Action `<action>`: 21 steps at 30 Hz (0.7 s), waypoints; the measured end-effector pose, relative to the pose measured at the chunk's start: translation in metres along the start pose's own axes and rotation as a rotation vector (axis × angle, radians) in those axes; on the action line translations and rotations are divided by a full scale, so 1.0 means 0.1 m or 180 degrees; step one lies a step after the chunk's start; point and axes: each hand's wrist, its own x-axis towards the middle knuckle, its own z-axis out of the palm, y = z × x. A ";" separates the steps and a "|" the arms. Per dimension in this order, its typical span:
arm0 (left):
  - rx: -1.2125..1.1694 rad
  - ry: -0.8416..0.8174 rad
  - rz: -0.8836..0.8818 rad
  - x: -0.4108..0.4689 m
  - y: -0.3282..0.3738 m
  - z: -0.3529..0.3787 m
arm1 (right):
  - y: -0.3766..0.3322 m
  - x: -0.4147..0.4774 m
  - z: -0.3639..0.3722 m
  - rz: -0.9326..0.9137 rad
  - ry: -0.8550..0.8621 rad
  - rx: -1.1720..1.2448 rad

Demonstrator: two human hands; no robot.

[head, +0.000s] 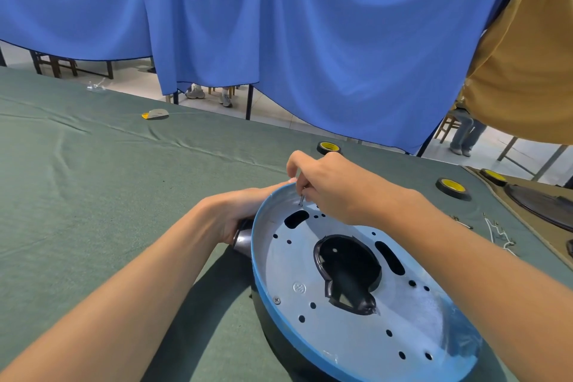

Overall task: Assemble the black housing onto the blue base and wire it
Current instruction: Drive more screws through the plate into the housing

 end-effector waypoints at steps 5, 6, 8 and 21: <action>0.0705 0.0783 -0.0052 -0.04 0.02 0.04 | -0.01 0.01 0.02 0.0010 0.0076 0.0076; 0.0751 0.0823 -0.0070 -0.05 0.02 0.05 | -0.01 0.01 0.01 0.0026 0.0034 0.0035; 0.0776 0.0868 -0.0112 -0.06 0.03 0.07 | -0.03 0.00 0.00 -0.0002 -0.0056 -0.0081; 0.0746 0.0953 -0.0036 -0.08 0.02 0.09 | -0.16 -0.03 0.03 0.0555 0.0514 0.0765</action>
